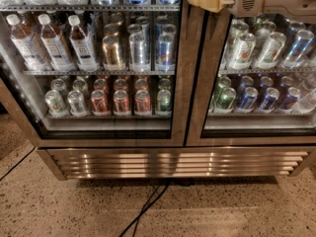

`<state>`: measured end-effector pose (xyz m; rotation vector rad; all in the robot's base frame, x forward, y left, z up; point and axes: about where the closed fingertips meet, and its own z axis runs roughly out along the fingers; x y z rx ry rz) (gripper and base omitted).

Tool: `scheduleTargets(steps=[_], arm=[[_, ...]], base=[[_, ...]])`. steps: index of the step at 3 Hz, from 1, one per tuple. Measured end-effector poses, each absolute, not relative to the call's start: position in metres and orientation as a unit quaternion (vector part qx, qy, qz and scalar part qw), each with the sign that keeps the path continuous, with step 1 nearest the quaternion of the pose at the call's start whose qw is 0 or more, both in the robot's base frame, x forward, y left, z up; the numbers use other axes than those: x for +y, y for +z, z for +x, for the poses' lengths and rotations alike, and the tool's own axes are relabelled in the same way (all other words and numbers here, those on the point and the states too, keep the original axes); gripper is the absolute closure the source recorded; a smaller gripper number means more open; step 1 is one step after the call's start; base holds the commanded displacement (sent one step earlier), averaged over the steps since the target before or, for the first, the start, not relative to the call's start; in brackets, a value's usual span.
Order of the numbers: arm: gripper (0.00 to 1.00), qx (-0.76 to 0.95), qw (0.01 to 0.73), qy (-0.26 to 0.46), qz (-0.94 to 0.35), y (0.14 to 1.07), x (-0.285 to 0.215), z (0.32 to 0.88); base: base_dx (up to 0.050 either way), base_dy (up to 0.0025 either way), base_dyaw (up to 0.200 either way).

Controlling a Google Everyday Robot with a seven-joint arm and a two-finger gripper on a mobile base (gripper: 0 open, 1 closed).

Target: Open left fridge door

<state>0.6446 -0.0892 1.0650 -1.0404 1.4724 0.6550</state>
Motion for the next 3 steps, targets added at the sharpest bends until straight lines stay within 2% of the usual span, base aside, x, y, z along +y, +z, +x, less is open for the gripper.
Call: scheduleTargets(steps=[3], arm=[[1.00, 0.625, 0.576, 0.282, -0.444, 1.0643, -0.0890, 0.6449]], base=[[0.000, 0.00000, 0.000]])
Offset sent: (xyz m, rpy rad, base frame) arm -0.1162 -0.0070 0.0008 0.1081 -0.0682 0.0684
